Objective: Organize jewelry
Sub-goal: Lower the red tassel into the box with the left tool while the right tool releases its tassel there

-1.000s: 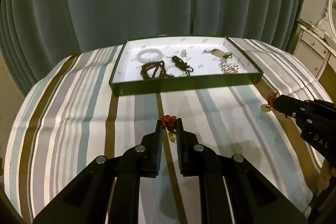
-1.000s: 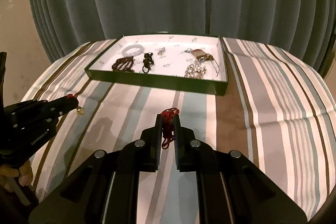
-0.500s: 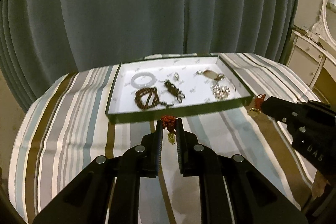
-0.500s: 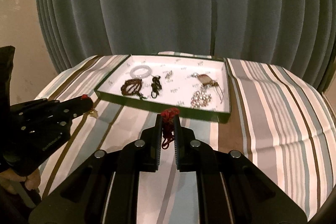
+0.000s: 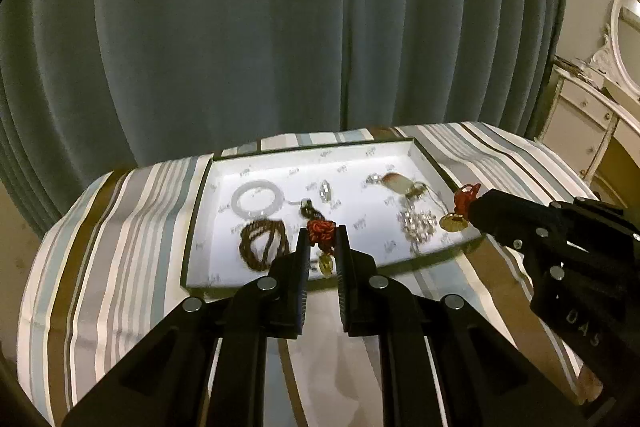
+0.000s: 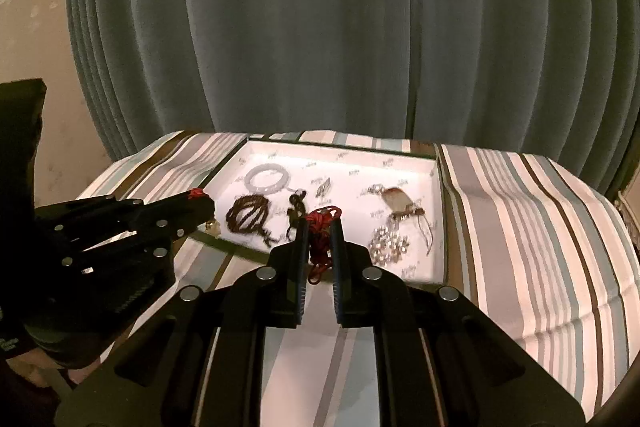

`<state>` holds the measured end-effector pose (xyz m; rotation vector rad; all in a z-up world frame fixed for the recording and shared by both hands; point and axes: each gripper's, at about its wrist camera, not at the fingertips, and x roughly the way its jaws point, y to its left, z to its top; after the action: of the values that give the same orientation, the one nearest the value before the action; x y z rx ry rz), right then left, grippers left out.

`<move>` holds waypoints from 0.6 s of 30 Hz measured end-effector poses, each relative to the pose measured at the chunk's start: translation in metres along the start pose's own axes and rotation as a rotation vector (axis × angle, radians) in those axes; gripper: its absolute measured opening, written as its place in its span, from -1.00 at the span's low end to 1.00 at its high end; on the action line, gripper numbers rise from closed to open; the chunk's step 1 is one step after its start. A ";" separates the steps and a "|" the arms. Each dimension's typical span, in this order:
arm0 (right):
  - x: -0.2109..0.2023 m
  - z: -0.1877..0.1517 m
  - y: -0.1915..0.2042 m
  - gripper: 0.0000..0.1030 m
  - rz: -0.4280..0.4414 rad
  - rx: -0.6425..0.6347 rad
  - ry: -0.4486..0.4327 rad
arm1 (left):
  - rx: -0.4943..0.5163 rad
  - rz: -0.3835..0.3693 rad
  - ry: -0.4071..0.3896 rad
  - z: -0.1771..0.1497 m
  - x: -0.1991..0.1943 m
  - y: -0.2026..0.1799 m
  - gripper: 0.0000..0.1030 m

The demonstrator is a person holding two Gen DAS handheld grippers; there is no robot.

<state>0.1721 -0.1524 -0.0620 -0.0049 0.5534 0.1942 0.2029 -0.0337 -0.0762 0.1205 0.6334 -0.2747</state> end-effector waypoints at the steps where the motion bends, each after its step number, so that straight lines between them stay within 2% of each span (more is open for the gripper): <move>1: 0.004 0.003 -0.001 -0.80 -0.001 -0.002 -0.003 | 0.002 0.000 -0.001 0.003 0.003 0.000 -0.76; 11: 0.036 0.024 -0.011 -0.80 -0.017 -0.020 -0.005 | 0.031 0.008 0.003 0.030 0.040 -0.004 -0.76; 18: 0.071 0.031 -0.026 -0.80 -0.041 -0.020 0.029 | 0.035 0.014 0.035 0.039 0.075 -0.005 -0.76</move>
<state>0.2522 -0.1629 -0.0738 -0.0383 0.5802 0.1601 0.2816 -0.0622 -0.0896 0.1635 0.6629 -0.2701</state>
